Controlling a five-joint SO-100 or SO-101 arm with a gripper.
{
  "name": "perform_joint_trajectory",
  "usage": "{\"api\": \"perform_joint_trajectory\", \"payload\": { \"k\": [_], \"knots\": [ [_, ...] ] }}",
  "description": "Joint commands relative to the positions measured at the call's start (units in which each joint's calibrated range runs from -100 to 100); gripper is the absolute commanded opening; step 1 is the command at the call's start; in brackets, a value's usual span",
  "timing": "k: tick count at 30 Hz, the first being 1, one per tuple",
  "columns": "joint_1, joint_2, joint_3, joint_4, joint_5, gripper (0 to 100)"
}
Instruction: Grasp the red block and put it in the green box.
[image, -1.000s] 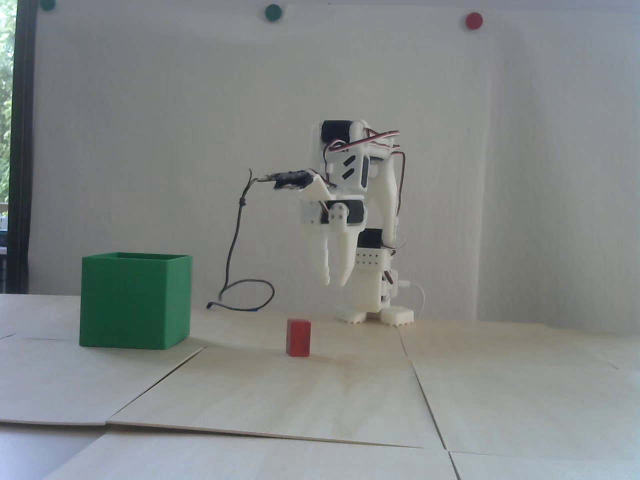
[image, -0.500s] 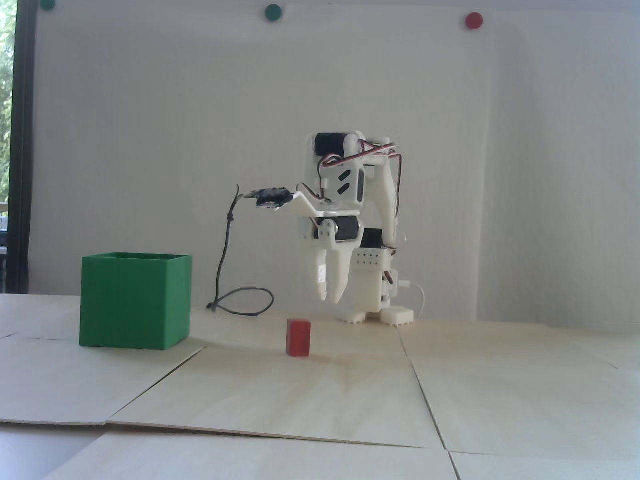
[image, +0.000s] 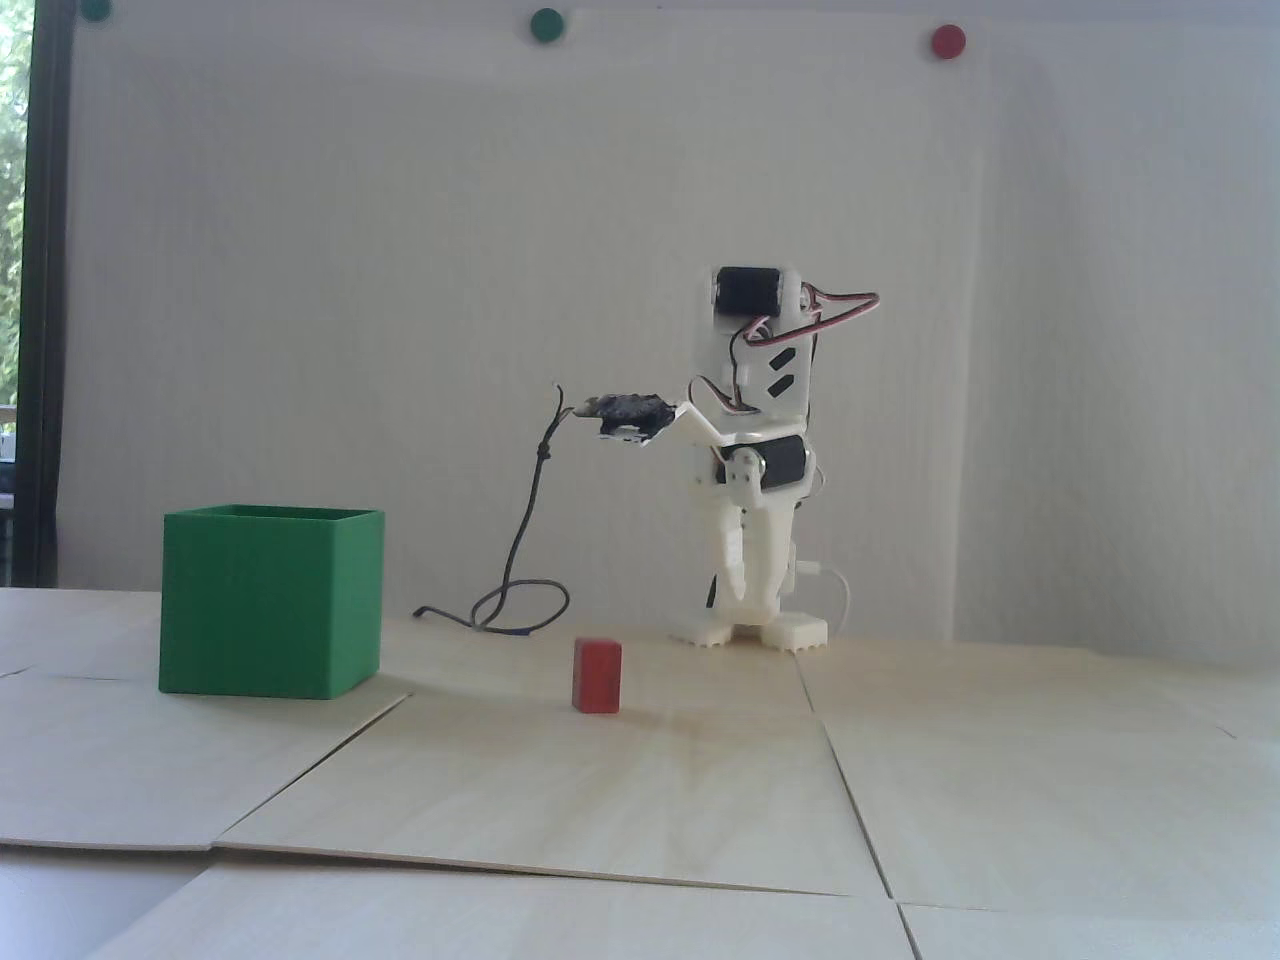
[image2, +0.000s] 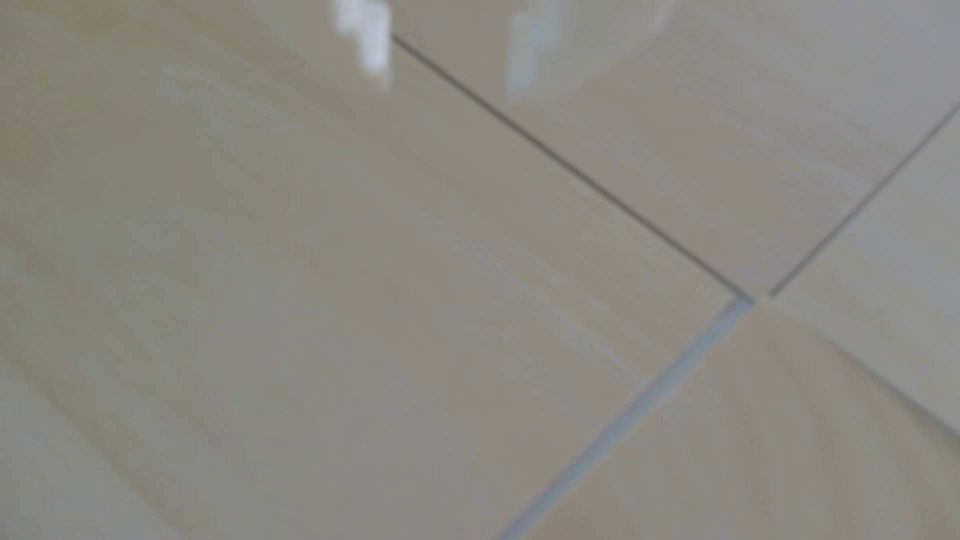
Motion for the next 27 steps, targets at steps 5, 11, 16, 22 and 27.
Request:
{"api": "perform_joint_trajectory", "payload": {
  "k": [5, 11, 16, 22, 27],
  "knots": [
    [6.6, -2.7, -3.9, 6.2, 13.4, 8],
    [10.9, -10.6, 0.4, 6.7, 20.1, 8],
    [10.0, -19.0, 12.9, 4.1, 21.8, 8],
    [9.5, -20.8, 20.6, -5.0, 19.4, 8],
    [7.2, -14.7, 16.7, -4.8, 16.9, 8]
  ]
}}
